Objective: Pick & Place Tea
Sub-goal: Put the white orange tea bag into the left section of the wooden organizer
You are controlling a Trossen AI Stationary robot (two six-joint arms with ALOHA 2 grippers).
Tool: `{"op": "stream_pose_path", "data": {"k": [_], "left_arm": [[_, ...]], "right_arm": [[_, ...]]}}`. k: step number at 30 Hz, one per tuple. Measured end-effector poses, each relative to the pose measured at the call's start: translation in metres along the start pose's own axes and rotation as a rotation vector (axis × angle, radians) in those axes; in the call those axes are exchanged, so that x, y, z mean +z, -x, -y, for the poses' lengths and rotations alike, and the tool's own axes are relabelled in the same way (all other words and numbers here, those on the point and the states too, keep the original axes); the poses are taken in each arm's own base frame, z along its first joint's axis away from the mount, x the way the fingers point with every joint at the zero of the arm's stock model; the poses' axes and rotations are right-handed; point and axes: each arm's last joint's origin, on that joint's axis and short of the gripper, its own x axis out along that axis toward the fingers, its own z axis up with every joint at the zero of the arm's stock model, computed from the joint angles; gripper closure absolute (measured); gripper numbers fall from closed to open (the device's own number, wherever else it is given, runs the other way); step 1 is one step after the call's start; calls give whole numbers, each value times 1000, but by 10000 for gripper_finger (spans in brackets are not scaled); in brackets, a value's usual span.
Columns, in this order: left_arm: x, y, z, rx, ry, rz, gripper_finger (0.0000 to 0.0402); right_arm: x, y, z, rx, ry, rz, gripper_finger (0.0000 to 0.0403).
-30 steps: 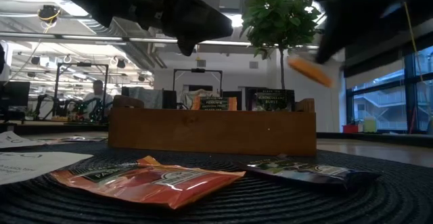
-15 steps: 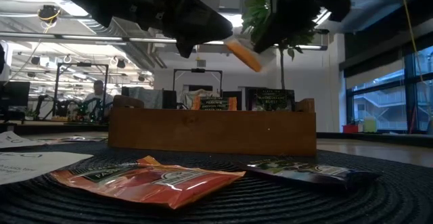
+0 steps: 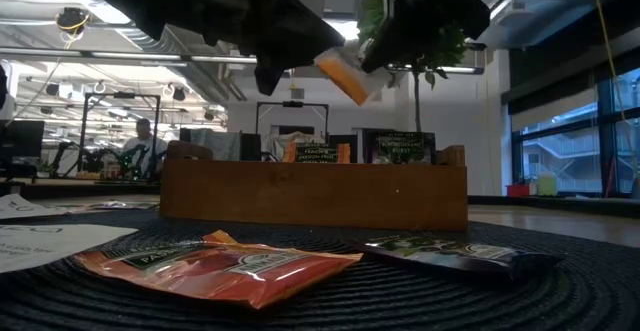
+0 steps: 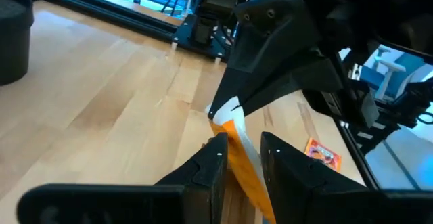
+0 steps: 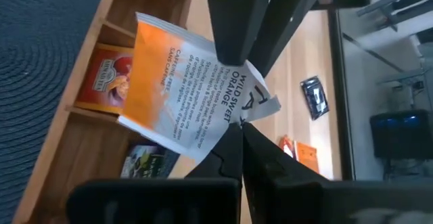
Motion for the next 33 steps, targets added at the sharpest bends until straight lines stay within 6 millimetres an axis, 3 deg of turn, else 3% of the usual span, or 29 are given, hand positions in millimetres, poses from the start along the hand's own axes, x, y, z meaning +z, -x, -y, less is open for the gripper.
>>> {"op": "stream_pose_path", "data": {"k": [10,20,33], "left_arm": [[0,0,0,1,-34,-1,317],[0,0,0,-11,-65,-7,350],[-5,0,-3,45,-172,-48,325]], "right_arm": [[3,0,0,-3,5,27,399],[1,-2,5,-24,-97,7,399],[-4,-3,5,-25,-278,-40,399]]}}
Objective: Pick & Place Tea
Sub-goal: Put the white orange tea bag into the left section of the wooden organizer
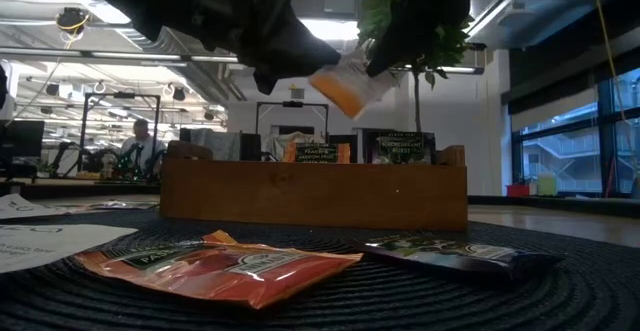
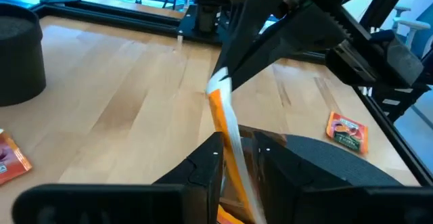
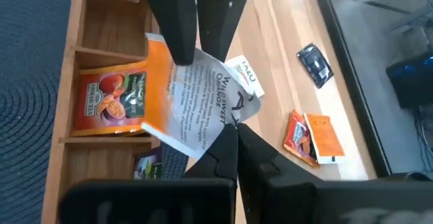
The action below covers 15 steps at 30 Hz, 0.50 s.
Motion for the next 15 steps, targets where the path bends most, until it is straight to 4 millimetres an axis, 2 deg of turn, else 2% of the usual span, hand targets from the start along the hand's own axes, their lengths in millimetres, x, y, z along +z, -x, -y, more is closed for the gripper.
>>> {"op": "stream_pose_path", "data": {"k": [7,15], "left_arm": [[-1,0,0,5,-2,-13,331],[-1,0,-2,23,-2,-9,361]], "right_arm": [[1,0,-1,30,-7,0,399],[1,0,-1,33,-3,0,399]]}}
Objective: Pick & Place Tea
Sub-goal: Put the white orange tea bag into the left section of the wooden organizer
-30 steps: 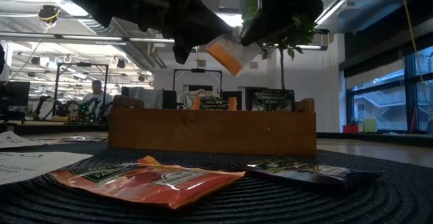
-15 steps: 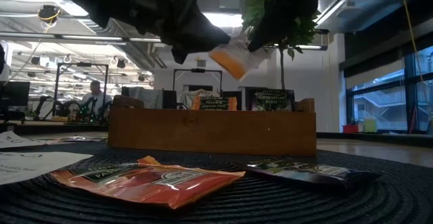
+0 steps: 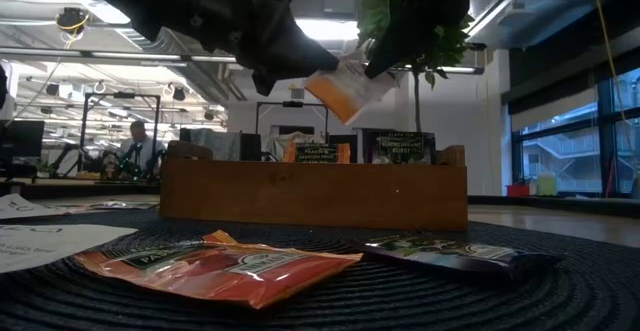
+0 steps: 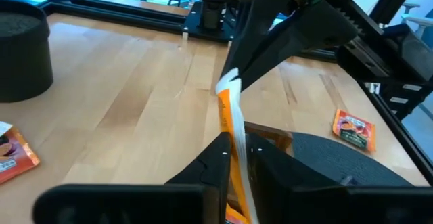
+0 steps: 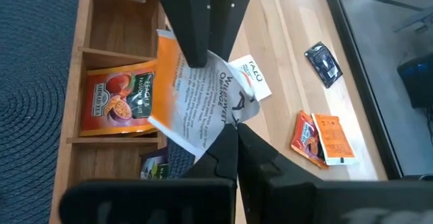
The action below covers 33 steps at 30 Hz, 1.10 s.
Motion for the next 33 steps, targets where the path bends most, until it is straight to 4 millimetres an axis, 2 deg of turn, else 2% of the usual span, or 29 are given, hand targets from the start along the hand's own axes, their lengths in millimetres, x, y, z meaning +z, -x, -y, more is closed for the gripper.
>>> {"op": "stream_pose_path", "data": {"k": [5,10,16,22,27,33], "left_arm": [[0,0,0,6,0,1,394],[-1,0,0,4,-1,-4,398],[-1,0,0,-11,-1,-8,399],[7,7,2,-52,-46,6,399],[8,9,7,-65,-101,20,399],[13,11,13,-49,-166,89,399]], "right_arm": [[0,0,0,1,26,0,398],[0,0,-1,45,78,-6,379],[-5,9,6,56,40,-52,315],[-24,30,19,-21,0,-192,256],[-42,52,15,-139,27,-108,241],[-55,63,10,-73,-44,90,240]]}}
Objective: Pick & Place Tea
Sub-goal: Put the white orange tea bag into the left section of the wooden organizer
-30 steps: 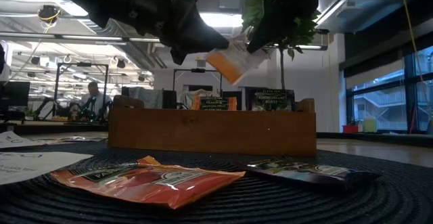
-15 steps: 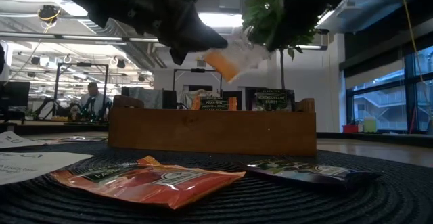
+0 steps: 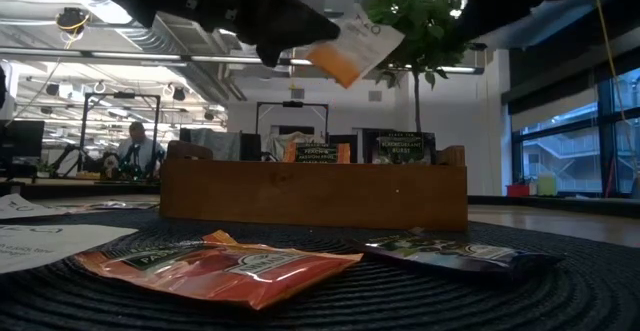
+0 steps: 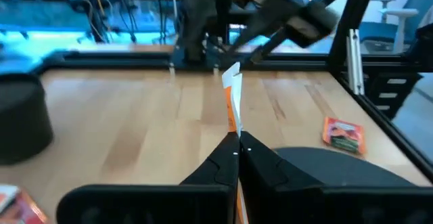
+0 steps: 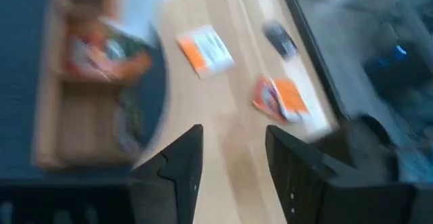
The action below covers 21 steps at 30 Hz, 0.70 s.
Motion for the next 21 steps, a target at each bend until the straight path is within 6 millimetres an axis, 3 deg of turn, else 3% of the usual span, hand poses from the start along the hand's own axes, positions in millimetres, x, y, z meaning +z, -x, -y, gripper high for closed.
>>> {"op": "stream_pose_path", "data": {"k": [12,21], "left_arm": [[6,2,15,20,-109,68,399],[10,3,19,-4,-108,120,399]], "right_arm": [[-12,-9,-1,212,-1,530,240],[-9,-20,-8,243,11,687,240]]}}
